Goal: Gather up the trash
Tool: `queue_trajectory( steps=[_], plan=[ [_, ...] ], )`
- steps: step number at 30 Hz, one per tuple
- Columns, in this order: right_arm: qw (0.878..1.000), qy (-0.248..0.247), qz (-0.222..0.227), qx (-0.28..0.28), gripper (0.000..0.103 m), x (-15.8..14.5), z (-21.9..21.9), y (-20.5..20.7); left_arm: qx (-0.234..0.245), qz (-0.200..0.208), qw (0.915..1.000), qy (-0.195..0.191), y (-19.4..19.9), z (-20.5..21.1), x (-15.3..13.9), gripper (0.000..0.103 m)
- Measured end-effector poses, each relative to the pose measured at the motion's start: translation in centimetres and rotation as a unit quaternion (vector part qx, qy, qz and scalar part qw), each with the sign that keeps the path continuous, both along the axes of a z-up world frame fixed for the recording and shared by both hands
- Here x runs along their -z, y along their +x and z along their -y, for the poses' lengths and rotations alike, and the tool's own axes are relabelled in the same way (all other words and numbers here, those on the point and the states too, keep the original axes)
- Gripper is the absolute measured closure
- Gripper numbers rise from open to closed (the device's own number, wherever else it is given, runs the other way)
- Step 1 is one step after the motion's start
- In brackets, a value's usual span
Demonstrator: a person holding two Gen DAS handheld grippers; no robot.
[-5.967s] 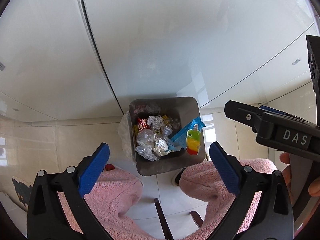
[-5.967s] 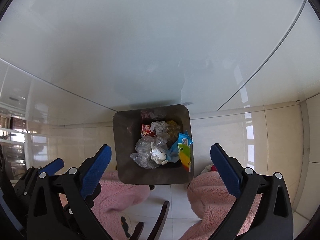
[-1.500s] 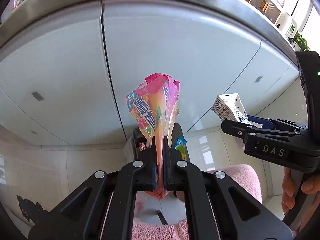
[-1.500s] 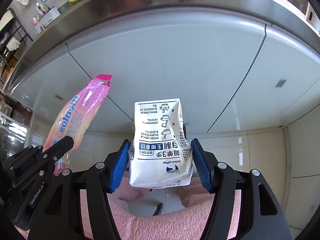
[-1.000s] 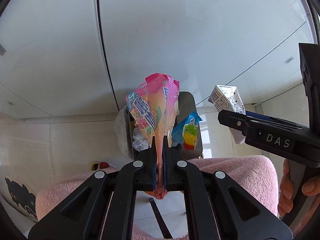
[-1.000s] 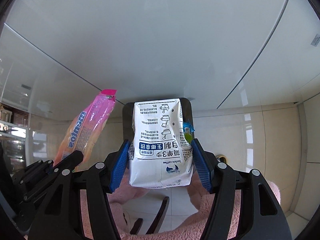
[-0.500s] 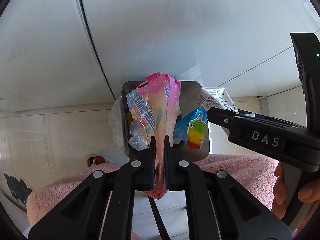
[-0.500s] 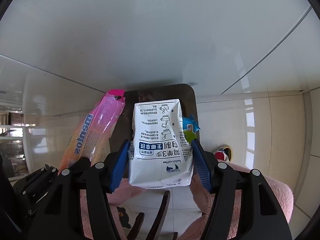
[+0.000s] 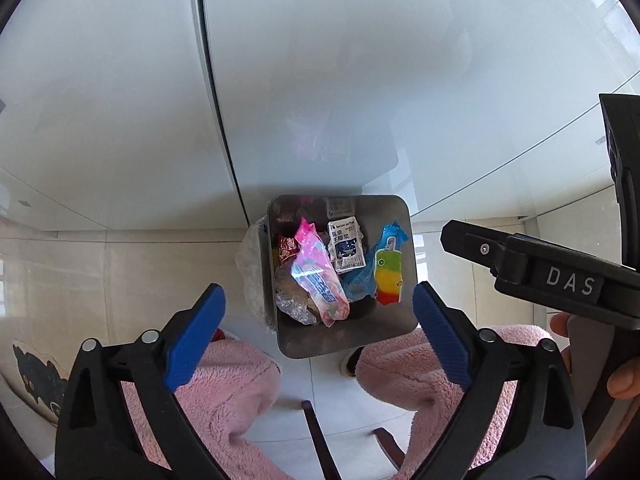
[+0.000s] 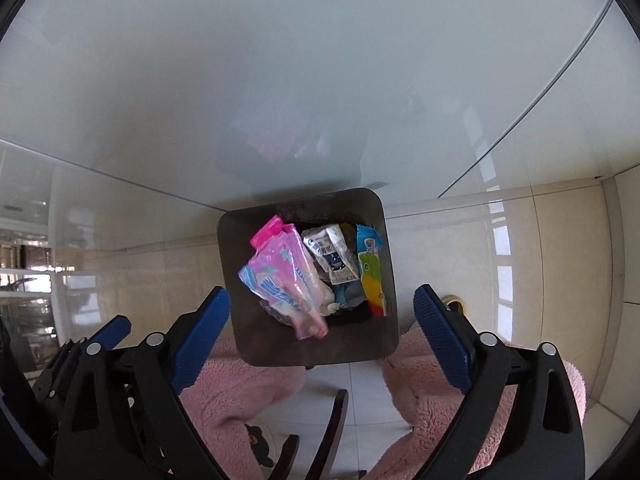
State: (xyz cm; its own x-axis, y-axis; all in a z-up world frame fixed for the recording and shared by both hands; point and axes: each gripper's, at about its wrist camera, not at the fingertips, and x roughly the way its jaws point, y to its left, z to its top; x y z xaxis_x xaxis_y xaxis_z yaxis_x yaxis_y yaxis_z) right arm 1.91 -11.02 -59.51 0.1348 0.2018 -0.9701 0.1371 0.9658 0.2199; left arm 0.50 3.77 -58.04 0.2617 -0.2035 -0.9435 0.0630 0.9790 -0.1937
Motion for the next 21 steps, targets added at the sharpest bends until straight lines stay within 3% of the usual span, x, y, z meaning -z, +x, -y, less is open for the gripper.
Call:
queue_trajectory(
  steps=[9,21],
  plan=[
    [0.996,-0.04,0.073,-0.011,0.003,-7.0,0.0,-1.5,0.001,0.059,0.9983,0.006,-1.9,-0.6,-7.0,0.008],
    [0.975,-0.092,0.204,0.001,0.003,-22.9,1.7,-5.5,-0.006,0.172,0.985,0.016,-5.0,-1.1,-21.2,0.008]
  ],
)
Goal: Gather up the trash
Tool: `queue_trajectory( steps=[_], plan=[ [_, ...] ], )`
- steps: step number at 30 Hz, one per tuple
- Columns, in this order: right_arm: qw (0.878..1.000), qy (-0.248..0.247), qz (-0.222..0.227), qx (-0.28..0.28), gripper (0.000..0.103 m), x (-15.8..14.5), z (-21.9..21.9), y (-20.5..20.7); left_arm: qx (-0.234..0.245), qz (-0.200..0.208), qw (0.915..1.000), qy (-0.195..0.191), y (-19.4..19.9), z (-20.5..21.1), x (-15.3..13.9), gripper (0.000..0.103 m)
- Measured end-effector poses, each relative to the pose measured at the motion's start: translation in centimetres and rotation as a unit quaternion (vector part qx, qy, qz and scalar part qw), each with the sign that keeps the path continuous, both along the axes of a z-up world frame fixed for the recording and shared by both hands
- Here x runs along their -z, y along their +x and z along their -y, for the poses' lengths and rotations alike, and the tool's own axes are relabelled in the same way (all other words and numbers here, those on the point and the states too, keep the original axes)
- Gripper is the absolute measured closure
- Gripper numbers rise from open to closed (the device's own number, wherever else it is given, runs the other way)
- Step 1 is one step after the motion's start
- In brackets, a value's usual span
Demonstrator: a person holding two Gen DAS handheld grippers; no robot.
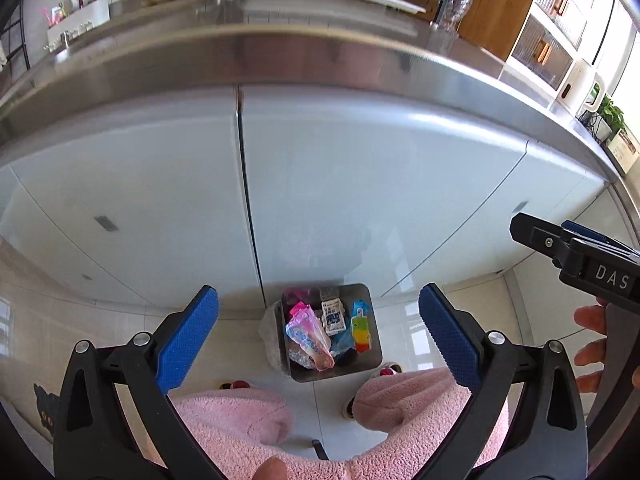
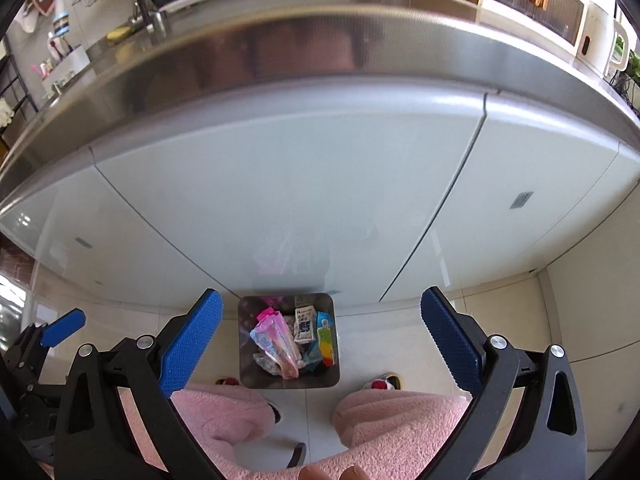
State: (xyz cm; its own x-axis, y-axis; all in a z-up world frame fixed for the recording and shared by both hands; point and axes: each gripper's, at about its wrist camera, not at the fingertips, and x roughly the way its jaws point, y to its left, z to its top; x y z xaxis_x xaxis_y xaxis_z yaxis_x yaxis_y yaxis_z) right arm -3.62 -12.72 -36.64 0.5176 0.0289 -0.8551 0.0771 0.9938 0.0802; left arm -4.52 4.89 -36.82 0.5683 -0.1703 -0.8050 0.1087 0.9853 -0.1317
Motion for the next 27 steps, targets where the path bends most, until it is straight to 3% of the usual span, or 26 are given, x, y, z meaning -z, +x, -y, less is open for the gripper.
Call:
queue_trajectory(
  steps=[13,19,27],
  plan=[
    [0.994,-0.006,0.11,0.017,0.003,-13.7,2.1,-3.0,-0.043,0.129,0.9906,0.017,-1.8,-0.5,-16.0,0.008],
    [0.987,-0.022,0.156,0.036,0.003,-17.9,3.0,-3.3,-0.045,0.166,0.9847,0.03,-1.9,0.4,-19.8,0.008],
    [0.981,-0.039,0.189,0.035,0.003,-21.5,2.5,-3.6,-0.04,0.188,0.9808,0.031,-1.7,0.9,-22.3,0.008]
  ],
)
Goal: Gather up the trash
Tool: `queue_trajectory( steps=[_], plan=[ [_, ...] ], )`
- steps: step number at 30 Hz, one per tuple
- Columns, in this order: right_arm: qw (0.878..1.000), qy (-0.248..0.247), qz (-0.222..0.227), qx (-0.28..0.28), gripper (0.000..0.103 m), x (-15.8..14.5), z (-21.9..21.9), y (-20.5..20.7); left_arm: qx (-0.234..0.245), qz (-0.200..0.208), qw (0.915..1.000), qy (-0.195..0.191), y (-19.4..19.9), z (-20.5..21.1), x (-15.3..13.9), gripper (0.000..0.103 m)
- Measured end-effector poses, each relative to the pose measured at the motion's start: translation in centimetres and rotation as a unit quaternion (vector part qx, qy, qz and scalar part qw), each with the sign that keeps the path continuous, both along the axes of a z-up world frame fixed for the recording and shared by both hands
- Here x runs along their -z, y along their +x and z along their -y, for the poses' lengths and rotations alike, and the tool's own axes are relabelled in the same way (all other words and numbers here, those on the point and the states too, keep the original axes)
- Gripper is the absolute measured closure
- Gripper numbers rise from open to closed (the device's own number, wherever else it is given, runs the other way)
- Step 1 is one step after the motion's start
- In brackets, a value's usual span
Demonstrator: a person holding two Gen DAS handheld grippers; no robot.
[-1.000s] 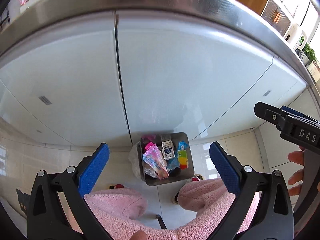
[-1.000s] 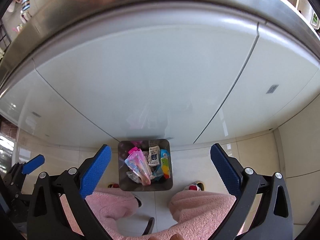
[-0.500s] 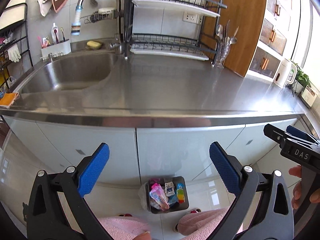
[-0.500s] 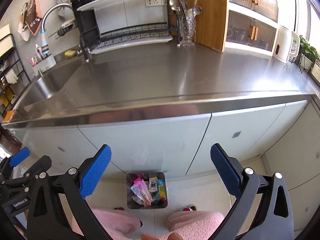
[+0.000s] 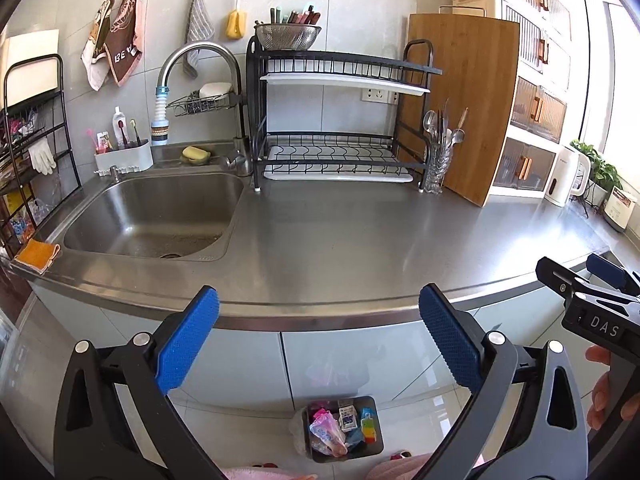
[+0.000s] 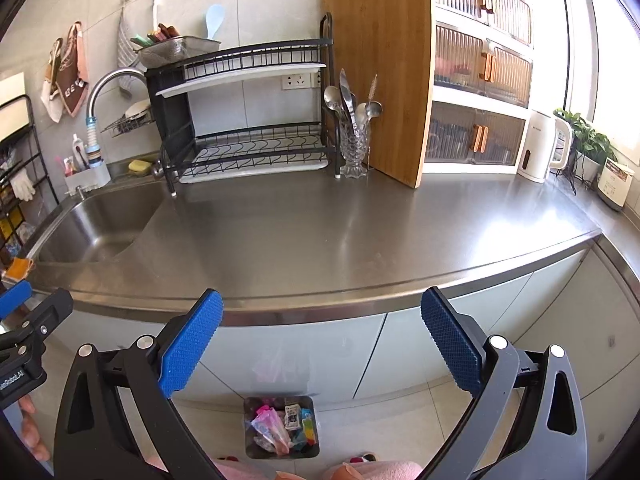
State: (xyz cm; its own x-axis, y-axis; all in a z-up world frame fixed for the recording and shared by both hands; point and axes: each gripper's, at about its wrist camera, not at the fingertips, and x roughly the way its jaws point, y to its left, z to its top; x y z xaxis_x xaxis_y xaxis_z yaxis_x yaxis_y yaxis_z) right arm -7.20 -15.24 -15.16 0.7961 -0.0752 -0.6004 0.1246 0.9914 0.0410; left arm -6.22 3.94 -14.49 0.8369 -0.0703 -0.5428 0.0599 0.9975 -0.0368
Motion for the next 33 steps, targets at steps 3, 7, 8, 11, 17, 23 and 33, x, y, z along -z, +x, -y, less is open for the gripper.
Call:
queue_trajectory(
  steps=[3,7,8,11,17,23,33],
  plan=[
    [1.0,0.001,0.009,-0.001,0.003,-0.9,-0.1,-0.2,0.001,0.009,1.0,0.002,-0.1,0.2,-0.6,0.008],
    [1.0,0.0,0.018,0.001,0.003,-1.8,-0.3,-0.3,-0.003,0.016,0.9999,0.001,-0.1,0.2,-1.2,0.008],
    [1.0,0.001,0.019,0.0,0.003,-1.9,-0.3,-0.3,-0.004,0.017,0.9998,0.0,-0.1,0.2,-1.3,0.008],
    [1.0,0.0,0.023,-0.002,0.003,-2.4,-0.3,-0.2,-0.003,0.019,0.9998,-0.003,0.0,0.0,-1.6,0.008],
    [1.0,0.005,0.03,-0.006,0.003,-2.9,-0.3,-0.2,-0.008,0.023,0.9997,-0.001,0.0,-0.1,-2.0,0.008],
    [0.999,0.004,0.033,-0.008,0.003,-3.3,-0.4,-0.1,-0.007,0.023,0.9997,-0.002,0.2,-0.3,-2.0,0.008],
    [0.999,0.005,0.04,-0.01,0.003,-3.7,-0.4,-0.2,-0.009,0.028,0.9995,-0.003,0.1,-0.5,-2.2,0.008]
  ],
)
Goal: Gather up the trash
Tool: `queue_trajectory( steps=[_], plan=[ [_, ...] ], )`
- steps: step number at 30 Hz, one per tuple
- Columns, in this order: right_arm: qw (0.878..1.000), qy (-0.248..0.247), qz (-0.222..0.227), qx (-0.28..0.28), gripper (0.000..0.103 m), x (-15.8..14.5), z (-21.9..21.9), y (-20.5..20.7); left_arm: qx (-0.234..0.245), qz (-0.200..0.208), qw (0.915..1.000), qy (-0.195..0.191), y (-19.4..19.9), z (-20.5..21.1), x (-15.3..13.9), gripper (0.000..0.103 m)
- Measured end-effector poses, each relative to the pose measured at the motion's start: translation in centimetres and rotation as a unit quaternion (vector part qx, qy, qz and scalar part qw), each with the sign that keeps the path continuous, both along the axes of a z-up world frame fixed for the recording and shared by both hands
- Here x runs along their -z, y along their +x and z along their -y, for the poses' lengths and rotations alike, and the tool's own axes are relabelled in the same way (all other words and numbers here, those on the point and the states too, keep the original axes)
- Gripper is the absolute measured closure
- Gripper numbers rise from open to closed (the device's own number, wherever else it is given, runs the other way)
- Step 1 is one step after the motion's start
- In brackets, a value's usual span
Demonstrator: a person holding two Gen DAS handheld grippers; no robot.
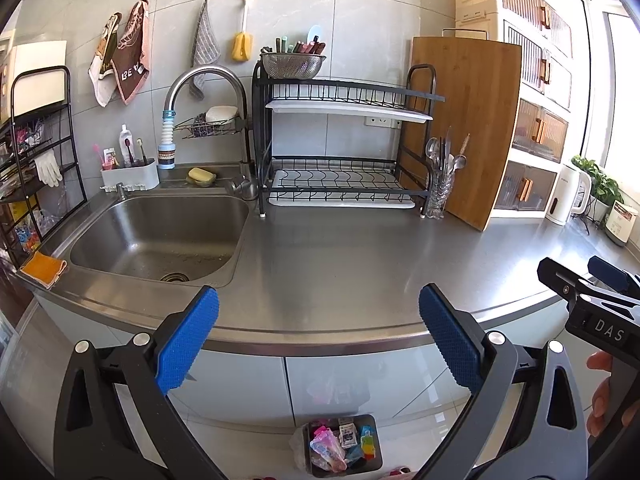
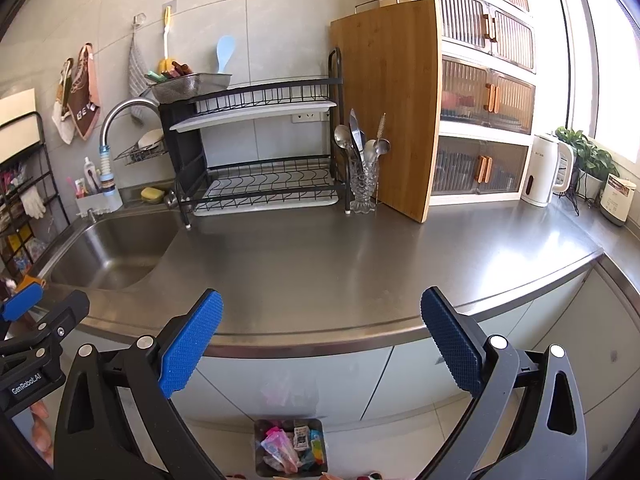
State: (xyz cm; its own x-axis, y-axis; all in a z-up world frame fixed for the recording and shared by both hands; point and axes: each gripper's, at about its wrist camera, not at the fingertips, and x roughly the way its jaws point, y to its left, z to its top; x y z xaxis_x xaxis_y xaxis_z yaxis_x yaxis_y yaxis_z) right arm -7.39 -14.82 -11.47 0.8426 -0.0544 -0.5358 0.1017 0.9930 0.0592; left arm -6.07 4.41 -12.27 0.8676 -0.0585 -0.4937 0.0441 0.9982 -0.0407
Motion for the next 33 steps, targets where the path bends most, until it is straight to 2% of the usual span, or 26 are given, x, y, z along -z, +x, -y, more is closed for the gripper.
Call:
queue_trajectory(
  steps=[33],
  plan=[
    [1.0,0.008,-0.001,0.002,0.003,-0.13,0.2,0.4,0.002,0.005,1.0,0.003,0.18,0.26,-0.06,0.008]
  ],
)
